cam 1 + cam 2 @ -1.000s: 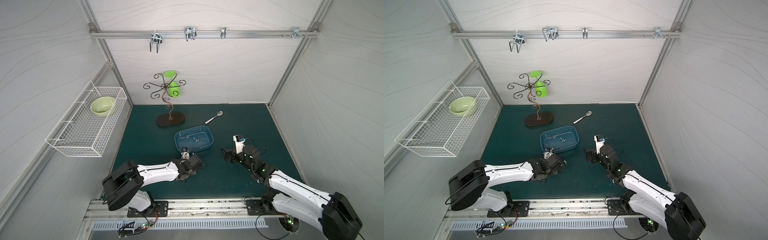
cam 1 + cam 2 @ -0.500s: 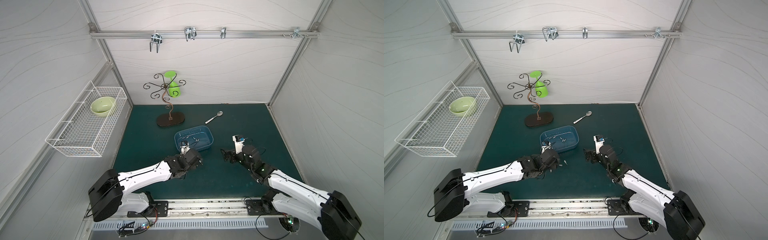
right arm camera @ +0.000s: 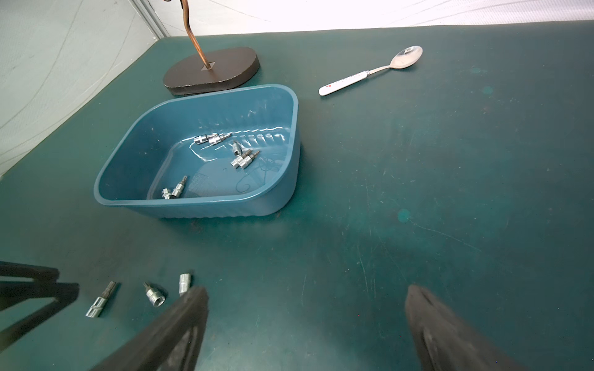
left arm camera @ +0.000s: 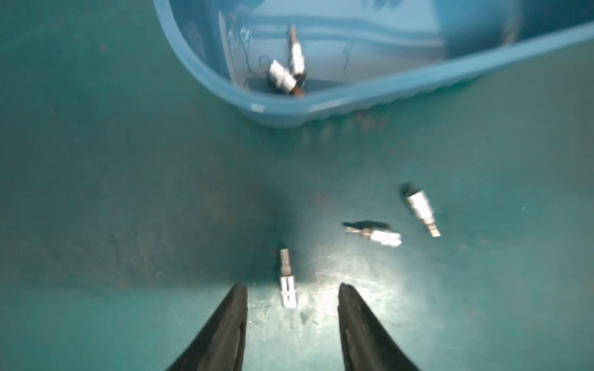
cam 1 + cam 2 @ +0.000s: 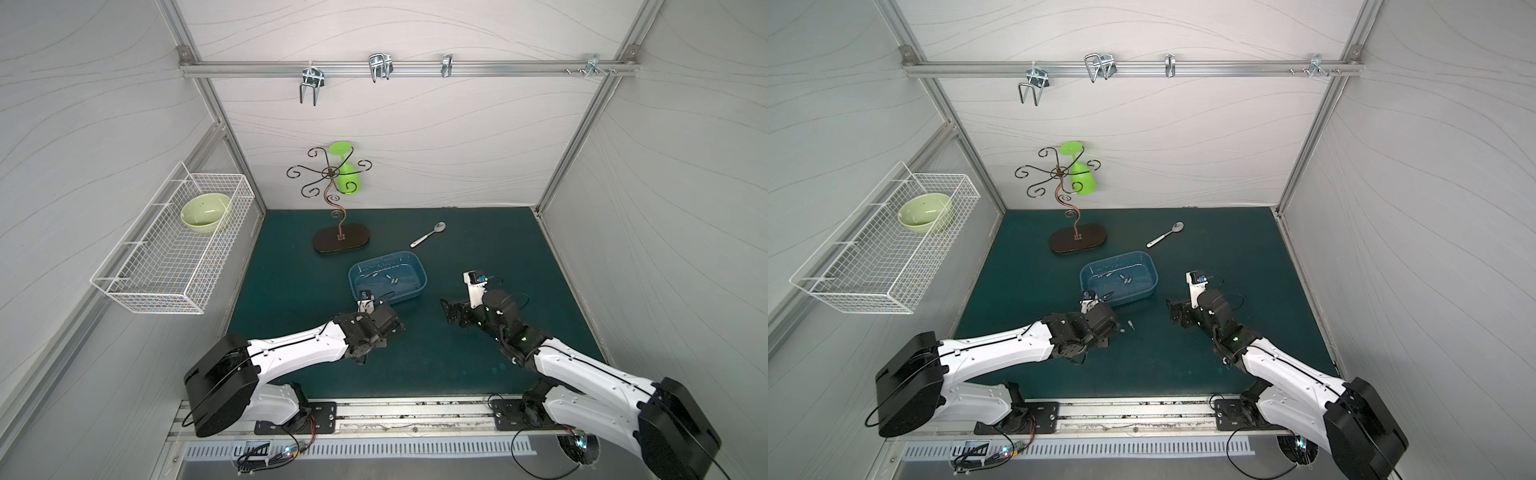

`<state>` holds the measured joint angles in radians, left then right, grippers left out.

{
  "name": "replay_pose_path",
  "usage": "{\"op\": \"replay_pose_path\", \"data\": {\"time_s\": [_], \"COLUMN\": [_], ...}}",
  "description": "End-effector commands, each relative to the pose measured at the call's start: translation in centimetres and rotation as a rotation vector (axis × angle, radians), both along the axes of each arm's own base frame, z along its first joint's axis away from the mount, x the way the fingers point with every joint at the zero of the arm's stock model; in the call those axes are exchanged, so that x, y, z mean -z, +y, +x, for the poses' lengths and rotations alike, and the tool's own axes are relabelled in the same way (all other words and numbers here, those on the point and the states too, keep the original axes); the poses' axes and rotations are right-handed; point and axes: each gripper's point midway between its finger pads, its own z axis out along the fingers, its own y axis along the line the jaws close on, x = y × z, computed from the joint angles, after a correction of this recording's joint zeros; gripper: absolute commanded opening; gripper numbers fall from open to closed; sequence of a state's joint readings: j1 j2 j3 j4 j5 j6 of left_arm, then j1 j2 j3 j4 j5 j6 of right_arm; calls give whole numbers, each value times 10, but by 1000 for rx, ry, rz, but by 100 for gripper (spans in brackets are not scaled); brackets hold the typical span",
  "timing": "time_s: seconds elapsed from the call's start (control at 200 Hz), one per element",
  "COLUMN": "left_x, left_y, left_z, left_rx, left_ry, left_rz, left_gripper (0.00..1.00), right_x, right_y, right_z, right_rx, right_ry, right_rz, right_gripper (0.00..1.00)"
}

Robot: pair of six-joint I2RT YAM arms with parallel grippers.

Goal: Put the bit on the desktop into the storage box
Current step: Pick up the screwdriver bit from the center of the board.

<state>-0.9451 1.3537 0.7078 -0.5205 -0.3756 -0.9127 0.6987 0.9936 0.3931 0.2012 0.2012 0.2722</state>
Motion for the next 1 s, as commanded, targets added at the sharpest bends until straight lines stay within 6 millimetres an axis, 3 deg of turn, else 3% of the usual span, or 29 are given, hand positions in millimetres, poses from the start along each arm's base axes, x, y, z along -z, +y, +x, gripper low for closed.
{"op": "replay_pose_path", "data": {"time_s": [0.0,0.37,0.73,0.995], "left_x": [12,38,48,51], "left_y": [-4,-8,1,6], "left_z": [-2,-6,-13,-15], "left_rx": [-7,-6,-31,-39], "left_ry": [34,84,112,103], "left_rz": [-11,4,20,13], "left_gripper": [46,35,22,6], "right_x": [-10,-11,-10,-4], "right_y": [0,0,-1,2], "right_z": [3,3,2,2], "right_rx": [8,11,11,3], "right_ry": [-19,-23,-22,-12], "right_rz": [25,26,26,37], "right_gripper": [99,99,99,99]}}
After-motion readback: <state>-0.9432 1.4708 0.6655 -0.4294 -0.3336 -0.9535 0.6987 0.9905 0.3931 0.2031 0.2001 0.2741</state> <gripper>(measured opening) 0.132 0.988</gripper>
